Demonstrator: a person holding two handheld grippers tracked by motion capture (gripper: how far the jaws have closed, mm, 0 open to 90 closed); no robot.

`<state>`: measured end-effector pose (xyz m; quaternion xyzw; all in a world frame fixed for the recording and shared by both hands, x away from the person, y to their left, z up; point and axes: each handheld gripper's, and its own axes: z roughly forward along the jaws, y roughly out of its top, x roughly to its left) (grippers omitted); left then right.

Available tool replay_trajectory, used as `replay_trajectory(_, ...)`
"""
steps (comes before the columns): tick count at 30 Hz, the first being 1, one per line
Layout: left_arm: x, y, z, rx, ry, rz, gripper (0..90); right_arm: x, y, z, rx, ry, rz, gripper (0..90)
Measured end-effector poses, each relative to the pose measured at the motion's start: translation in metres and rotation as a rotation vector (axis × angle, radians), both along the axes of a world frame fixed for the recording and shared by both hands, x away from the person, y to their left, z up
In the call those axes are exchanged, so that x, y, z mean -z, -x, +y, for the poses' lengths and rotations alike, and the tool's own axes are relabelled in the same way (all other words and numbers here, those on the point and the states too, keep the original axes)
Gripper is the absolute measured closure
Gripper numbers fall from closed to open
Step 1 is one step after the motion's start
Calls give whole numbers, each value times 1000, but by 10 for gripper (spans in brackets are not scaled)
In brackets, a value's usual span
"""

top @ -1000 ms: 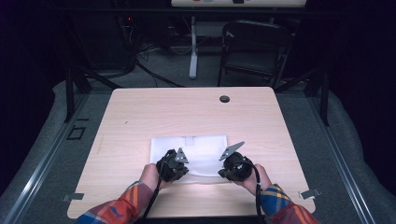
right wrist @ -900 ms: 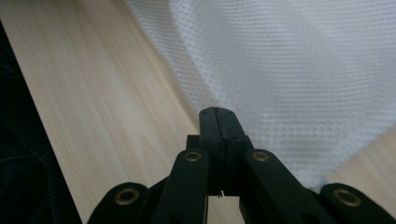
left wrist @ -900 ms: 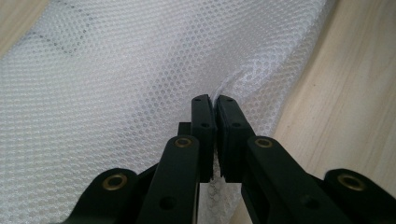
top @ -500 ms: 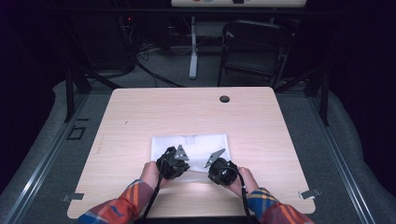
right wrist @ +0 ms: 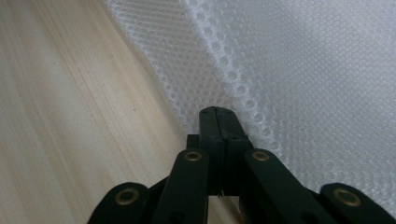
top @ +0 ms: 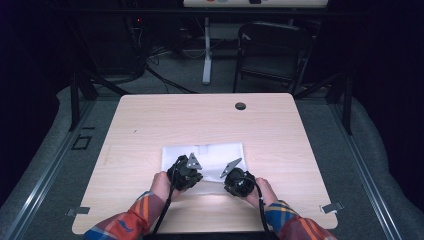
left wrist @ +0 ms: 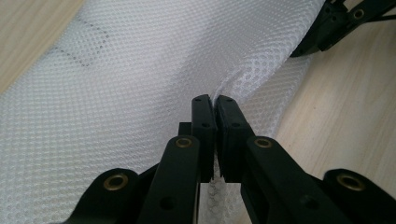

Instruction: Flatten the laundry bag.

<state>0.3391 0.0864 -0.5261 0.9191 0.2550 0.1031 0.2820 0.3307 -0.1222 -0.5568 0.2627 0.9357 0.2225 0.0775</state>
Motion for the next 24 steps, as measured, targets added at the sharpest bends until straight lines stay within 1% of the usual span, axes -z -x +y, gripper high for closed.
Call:
replay_trajectory(1,-1,0,0,-2,0,5,867,0,0,0,0,-3,2,900)
replay_trajectory(3,-3,-2,-1,-7,-6,0,867,0,0,0,-2,-3,4,900)
replay_trajectory(4,-5,-2,-2,-13,-7,7,867,0,0,0,-3,-3,5,900)
replay_trajectory(7,-8,-4,-2,-30,6,14,867,0,0,-1,-9,1,10,900)
replay_trajectory(8,-10,-5,-2,-39,8,8,867,0,1,-1,-5,-3,8,900)
replay_trajectory(9,-11,-7,-2,-41,17,13,867,0,1,-1,-6,-4,7,900)
replay_trajectory(12,-15,-10,-1,-55,17,16,867,0,1,-1,-6,5,10,900)
replay_trajectory(13,-15,-11,-1,-57,22,13,867,0,1,-2,-2,-4,14,900)
replay_trajectory(14,-17,-12,0,-58,19,12,867,0,1,-2,-6,0,16,900)
replay_trajectory(16,-19,-13,-1,-61,27,14,867,0,1,-3,-8,0,23,900)
replay_trajectory(19,-23,-15,-2,-64,18,8,867,0,2,-3,-7,-2,29,900)
replay_trajectory(23,-28,-18,-4,-66,19,3,868,-1,3,-5,-11,6,36,900)
replay_trajectory(24,-29,-18,-4,-66,15,-3,867,-1,3,-5,-11,4,36,900)
